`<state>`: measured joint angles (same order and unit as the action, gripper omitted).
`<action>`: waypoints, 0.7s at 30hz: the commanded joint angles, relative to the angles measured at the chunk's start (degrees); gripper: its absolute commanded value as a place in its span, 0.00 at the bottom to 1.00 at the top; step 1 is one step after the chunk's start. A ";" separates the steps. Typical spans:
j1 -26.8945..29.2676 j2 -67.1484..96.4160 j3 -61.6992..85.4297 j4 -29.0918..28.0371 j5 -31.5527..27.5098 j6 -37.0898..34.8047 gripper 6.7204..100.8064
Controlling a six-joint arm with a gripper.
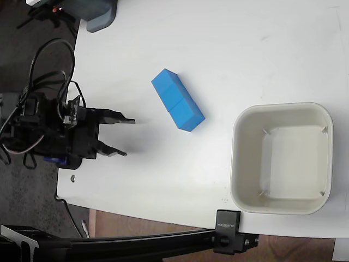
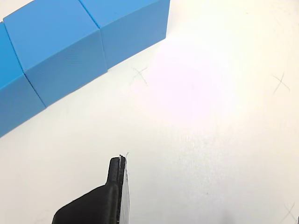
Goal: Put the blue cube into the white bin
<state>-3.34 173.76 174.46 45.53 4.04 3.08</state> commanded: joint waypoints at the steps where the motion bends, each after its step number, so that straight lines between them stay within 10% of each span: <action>1: -0.26 1.23 -2.90 -1.23 0.35 0.00 0.99; 21: -0.35 1.23 -2.99 -1.23 2.20 0.70 0.99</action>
<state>-3.34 173.76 174.46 45.53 4.75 3.60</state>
